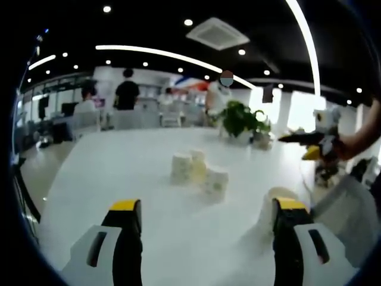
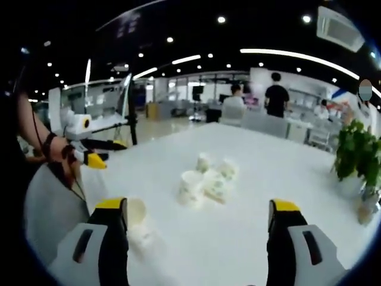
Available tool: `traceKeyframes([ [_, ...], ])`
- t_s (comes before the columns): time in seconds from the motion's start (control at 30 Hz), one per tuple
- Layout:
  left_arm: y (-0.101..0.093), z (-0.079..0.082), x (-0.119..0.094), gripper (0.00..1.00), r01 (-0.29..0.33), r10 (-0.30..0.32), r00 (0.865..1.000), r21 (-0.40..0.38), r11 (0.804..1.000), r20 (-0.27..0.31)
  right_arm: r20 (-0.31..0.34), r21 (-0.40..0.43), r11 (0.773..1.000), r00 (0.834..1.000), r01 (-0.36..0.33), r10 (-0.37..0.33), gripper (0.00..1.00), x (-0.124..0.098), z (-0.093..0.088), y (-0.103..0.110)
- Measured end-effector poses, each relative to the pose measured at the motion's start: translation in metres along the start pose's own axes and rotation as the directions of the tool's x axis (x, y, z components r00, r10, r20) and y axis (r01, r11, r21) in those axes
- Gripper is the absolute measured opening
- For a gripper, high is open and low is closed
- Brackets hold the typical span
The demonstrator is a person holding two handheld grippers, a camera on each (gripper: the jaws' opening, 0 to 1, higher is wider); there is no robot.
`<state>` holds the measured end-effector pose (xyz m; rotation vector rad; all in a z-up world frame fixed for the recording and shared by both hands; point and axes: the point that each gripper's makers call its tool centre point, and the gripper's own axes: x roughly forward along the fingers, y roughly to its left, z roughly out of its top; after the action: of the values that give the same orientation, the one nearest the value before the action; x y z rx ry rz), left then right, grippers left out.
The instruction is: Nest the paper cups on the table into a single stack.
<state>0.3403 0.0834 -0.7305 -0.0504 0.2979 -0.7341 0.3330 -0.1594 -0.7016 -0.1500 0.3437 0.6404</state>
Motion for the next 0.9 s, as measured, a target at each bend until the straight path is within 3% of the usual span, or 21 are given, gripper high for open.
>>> traceKeyframes([
  [0.9, 0.002, 0.005, 0.035, 0.88, 0.044, -0.044, 0.999, 0.006, 0.999, -0.008, -0.024, 0.003, 1.000, 1.000, 0.005, -0.005, 0.94, 0.004, -0.013, -0.005],
])
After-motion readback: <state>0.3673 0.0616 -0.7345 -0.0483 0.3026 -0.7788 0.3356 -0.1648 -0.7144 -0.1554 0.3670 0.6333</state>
